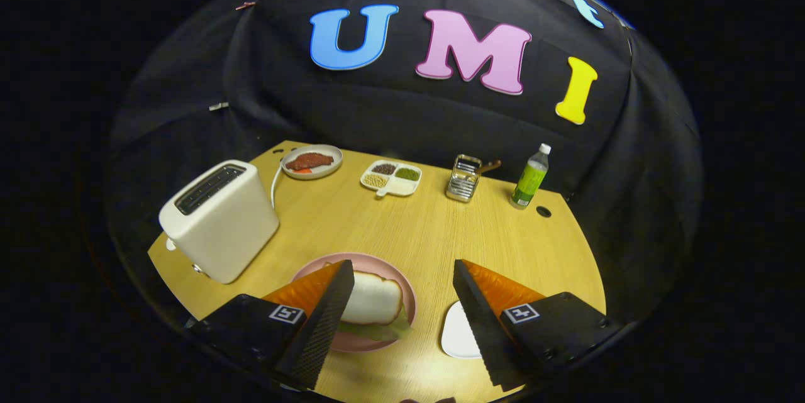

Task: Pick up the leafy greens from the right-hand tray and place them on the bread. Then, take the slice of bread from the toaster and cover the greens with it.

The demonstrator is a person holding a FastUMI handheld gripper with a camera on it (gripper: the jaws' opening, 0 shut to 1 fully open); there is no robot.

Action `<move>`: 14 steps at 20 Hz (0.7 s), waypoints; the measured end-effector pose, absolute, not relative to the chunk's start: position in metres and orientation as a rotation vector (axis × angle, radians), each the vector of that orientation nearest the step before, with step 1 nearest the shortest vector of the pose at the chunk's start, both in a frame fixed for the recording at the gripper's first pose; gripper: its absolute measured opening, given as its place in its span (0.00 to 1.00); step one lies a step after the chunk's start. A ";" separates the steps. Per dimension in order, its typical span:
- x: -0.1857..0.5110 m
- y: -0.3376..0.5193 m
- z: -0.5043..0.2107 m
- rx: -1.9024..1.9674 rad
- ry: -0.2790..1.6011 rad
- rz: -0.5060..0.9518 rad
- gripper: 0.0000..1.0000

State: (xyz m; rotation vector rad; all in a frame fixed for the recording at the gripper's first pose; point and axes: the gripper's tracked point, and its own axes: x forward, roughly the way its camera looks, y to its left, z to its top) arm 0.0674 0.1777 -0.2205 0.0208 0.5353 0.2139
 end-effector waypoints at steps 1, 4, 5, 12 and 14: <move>0.064 0.176 -0.200 0.030 0.505 0.226 0.99; 0.055 0.166 -0.142 0.048 0.411 0.251 0.99; 0.050 0.162 -0.126 0.047 0.387 0.255 0.98; 0.009 0.128 -0.056 0.030 0.214 0.230 0.98; -0.001 0.125 -0.053 0.037 0.196 0.224 0.98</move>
